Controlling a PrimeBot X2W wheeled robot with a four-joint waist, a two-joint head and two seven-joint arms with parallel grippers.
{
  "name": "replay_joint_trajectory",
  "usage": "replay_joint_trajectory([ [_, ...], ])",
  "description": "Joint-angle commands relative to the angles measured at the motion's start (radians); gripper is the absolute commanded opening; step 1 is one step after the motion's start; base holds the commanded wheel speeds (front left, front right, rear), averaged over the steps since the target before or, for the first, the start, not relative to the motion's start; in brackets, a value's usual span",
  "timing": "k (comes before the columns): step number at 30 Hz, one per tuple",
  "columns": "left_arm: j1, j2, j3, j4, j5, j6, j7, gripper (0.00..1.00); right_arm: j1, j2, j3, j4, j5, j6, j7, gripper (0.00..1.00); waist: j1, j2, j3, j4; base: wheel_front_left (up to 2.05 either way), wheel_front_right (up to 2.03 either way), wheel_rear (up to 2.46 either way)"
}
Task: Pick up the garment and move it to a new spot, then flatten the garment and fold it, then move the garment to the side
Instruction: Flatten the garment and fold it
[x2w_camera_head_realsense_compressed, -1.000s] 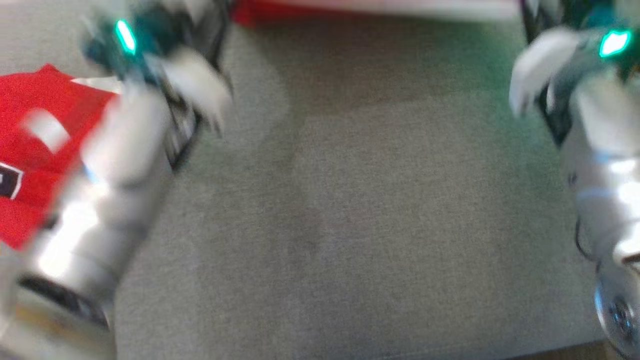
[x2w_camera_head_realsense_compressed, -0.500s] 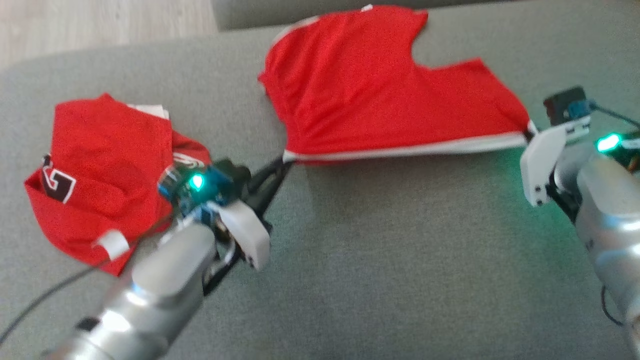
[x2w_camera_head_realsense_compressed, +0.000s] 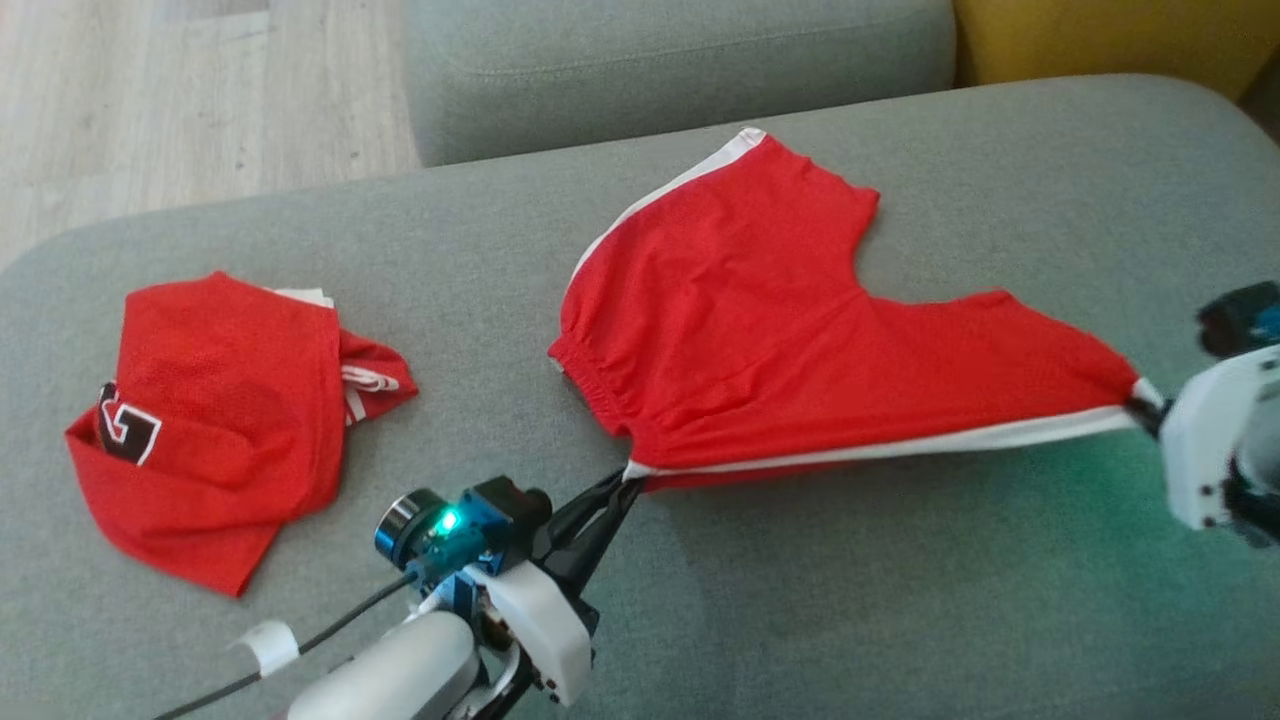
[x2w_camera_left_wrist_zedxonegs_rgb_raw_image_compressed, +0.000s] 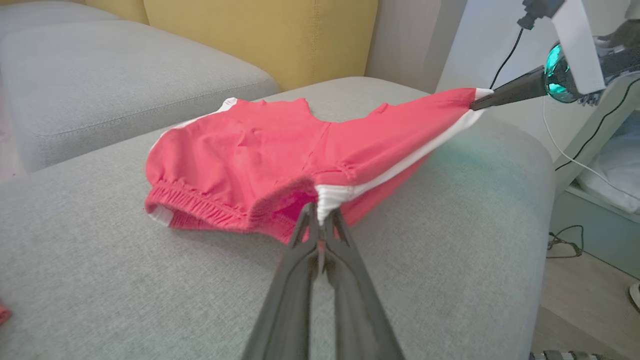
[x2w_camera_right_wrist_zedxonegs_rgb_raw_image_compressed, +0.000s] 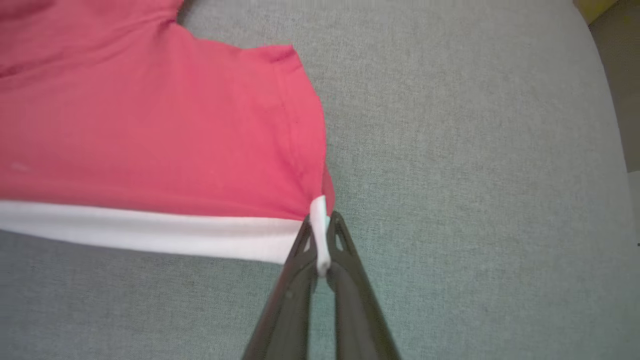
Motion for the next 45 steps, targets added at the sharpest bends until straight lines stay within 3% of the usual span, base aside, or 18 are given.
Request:
replay_joint_trajectory([
  [1,-0.041,0.056,0.057,-0.035,-0.007,0.028,-0.001,0.0,0.003,-0.066,-0.045,-0.044,0.006,-0.002,-0.002,0.0,0.0003,-0.0001,0.006,0.004,0.0,0.0,0.0],
  [7,-0.069,0.065,0.081,-0.074,-0.006,0.064,0.014,0.0,0.034,-0.057,-0.184,-0.152,-0.058,-0.002,-0.037,0.0,0.0003,-0.0001,0.039,0.02,0.0,0.0,0.0],
  [12,-0.143,0.046,0.109,-0.044,0.004,0.084,0.012,0.0,-0.009,0.056,-0.349,-0.178,-0.194,-0.002,-0.09,0.0,0.0003,-0.0001,0.106,0.048,0.0,0.0,0.0],
  [17,-0.215,0.022,0.125,-0.007,0.008,0.079,0.015,0.0,-0.093,0.137,-0.407,-0.165,-0.308,-0.002,-0.124,0.0,0.0003,-0.0001,0.175,0.08,0.0,0.0,0.0],
  [25,-0.334,-0.029,0.13,0.077,0.021,0.056,0.023,0.0,-0.282,0.215,-0.416,-0.039,-0.455,-0.002,-0.197,0.0,0.0003,-0.0001,0.29,0.148,0.0,0.0,0.0],
  [35,-0.461,-0.11,0.114,0.161,0.043,0.019,0.015,0.0,-0.522,0.258,-0.41,0.183,-0.573,-0.002,-0.299,0.0,0.0003,-0.0001,0.419,0.229,0.0,0.0,0.0],
  [45,-0.525,-0.17,0.101,0.23,0.052,-0.004,-0.013,0.0,-0.647,0.289,-0.411,0.375,-0.648,-0.002,-0.385,0.0,0.0003,-0.0001,0.475,0.281,0.0,0.0,0.0],
])
